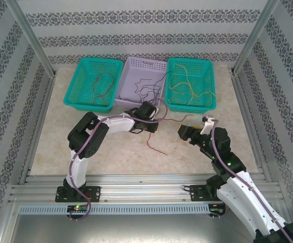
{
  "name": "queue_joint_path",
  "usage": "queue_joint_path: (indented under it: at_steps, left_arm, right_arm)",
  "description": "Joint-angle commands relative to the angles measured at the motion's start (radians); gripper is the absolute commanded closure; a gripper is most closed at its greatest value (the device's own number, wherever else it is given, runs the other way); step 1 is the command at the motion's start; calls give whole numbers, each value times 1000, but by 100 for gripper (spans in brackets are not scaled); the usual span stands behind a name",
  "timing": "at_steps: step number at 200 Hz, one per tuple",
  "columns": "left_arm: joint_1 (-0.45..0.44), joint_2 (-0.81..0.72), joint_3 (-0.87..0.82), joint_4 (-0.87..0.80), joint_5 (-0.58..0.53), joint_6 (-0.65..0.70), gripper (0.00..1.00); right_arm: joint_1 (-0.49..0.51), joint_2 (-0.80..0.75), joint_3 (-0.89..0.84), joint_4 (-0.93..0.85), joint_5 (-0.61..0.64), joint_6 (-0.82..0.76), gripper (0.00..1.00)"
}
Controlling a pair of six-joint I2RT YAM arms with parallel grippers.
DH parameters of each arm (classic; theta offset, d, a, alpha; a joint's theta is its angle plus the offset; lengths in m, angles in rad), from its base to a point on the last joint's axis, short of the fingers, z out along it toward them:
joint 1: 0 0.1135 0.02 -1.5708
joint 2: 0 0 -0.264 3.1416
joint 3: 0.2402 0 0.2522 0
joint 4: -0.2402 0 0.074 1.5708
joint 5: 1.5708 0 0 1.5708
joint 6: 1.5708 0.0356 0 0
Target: Untangle the cables
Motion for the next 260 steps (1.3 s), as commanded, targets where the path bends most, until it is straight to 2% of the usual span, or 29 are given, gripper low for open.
queue_joint_path:
  at_steps: [1, 74, 124, 140, 182, 235, 260]
  left_arm:
    - [-12, -35, 20, -28, 53, 4, 100]
    - [-22, -351, -110, -114, 38, -16, 100]
    - [-9, -647, -113, -258, -115, 67, 100]
    - [33, -719, -101, -285, -149, 97, 100]
    - [245, -830, -68, -283, -116, 80, 100]
    - [442, -767, 71, -290, -171, 68, 100]
    - [501, -731, 97, -282, -201, 62, 100]
  right_arm:
    - [-10, -23, 10, -24, -4, 5, 21]
    - [-10, -63, 17, -57, -3, 29, 21]
    - [-10, -64, 16, -69, 0, 29, 21]
    - [-10, -58, 14, -62, -4, 31, 21]
    - [-11, -32, 22, -50, -13, 29, 21]
    - [-11, 0, 34, -27, -38, 36, 21]
    - [-10, 4, 27, -24, -39, 37, 21]
